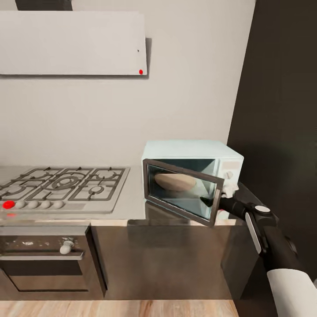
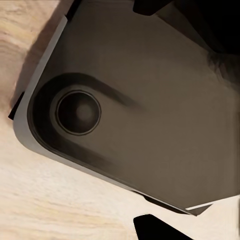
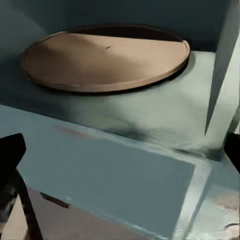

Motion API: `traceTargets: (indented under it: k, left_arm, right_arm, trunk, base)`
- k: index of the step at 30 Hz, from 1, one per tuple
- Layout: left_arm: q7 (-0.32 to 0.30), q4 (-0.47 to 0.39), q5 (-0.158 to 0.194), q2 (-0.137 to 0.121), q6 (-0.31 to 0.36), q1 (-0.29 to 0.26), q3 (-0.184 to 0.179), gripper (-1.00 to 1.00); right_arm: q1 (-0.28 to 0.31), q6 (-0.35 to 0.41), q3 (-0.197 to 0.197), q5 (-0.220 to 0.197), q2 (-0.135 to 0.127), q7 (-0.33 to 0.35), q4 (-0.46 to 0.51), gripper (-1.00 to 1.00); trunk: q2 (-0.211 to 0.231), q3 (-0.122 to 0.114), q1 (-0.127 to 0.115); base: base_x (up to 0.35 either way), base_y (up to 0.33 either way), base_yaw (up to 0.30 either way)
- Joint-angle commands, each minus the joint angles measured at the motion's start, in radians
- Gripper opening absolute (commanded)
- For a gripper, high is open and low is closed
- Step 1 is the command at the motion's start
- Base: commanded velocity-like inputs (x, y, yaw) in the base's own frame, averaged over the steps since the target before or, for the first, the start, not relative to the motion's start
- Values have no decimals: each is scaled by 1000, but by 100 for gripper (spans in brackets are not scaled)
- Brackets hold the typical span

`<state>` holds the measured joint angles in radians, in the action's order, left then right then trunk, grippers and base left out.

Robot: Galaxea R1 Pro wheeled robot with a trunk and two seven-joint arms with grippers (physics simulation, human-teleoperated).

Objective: In the kitchen, take the popcorn bag from the countertop, put it into the microwave, and heat it until the popcorn is cooked so the cooked popcorn ends up inside the bag.

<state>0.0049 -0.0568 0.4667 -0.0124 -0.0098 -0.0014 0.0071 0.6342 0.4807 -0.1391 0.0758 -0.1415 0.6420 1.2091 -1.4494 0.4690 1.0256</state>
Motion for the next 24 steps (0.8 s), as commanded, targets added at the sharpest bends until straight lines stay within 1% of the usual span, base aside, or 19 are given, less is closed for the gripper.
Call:
traceTargets:
  k: [1,10,24]
  left_arm:
    - [1,0,2,0,-1,0,0,100]
    - [2,0,3,0,-1,0,1,100]
    - [1,0,2,0,-1,0,1,100]
  right_arm:
    - [1,5,-2,7,0,12,1,100]
    - [1,10,-6,6,0,22,1,100]
    - [1,11,-10,4,0,21,7,100]
  trunk:
    - [-1,1,-1]
    - [-1,1,-1]
    - [-1,1,-1]
  base:
    - [-298,168,0]
    - [-268,211,0]
    - [-151,295,0]
